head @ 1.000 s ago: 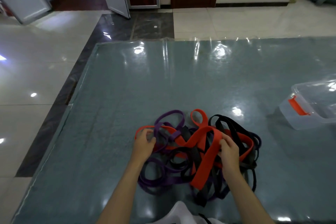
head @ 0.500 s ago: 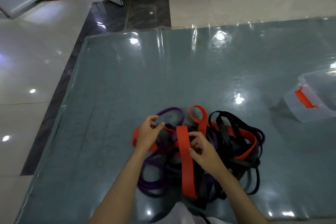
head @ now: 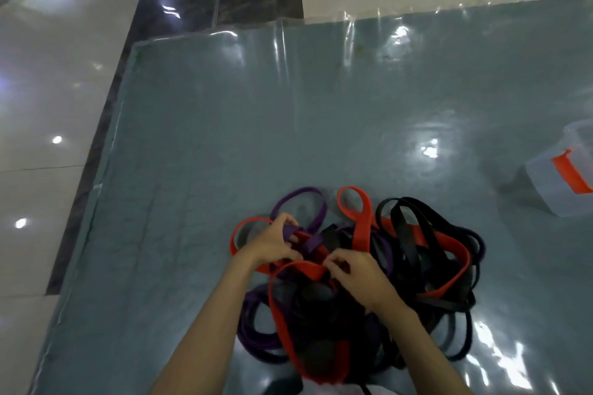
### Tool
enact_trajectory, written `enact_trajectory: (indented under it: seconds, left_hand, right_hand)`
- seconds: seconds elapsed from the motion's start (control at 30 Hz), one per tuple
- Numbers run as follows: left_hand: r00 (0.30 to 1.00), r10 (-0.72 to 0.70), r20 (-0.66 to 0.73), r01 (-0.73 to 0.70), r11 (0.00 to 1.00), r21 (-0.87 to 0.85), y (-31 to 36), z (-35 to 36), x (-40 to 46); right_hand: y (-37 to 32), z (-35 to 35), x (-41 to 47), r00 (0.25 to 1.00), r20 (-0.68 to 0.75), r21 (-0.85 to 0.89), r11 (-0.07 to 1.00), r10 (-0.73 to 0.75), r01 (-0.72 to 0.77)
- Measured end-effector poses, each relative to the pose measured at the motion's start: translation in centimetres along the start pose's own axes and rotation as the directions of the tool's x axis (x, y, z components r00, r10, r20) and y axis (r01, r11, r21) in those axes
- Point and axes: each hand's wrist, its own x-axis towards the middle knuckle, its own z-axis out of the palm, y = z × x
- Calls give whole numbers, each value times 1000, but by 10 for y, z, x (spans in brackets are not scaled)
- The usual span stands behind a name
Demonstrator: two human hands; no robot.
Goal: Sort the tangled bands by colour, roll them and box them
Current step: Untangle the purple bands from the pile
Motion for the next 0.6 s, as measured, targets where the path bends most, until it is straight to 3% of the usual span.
enact_trajectory:
  seconds: [0.07, 0.17, 0.23, 0.37, 0.47, 0.6]
  left_hand:
    - [999, 13, 44, -14, 1000, 16, -5, -4, -2]
    - [997, 60, -47, -60, 998, 7, -12, -2, -5]
    - [984, 103, -148, -111, 993, -50, -16, 5, -7]
    - [937, 138, -321, -192, 971, -145, -23, 23, -15]
    - [872, 181, -456, -279, 947, -158, -27, 36, -21]
    - [779, 200, -595, -380, 904, -195, -23, 40, -35]
  right_hand:
    - [-2, -1, 10, 986, -164, 58, 998, -23, 33]
    - [-8, 1, 27, 945, -314, 30, 994, -89, 104]
    - [-10, 0, 38, 963, -245, -77, 993, -109, 93]
    - [-4, -1, 53, 996, 89, -434, 900, -9, 47]
    - [-7, -3, 59, 998, 60, -462, 887, 33, -2]
    - [-12, -13, 53, 996, -62, -402, 915, -71, 40]
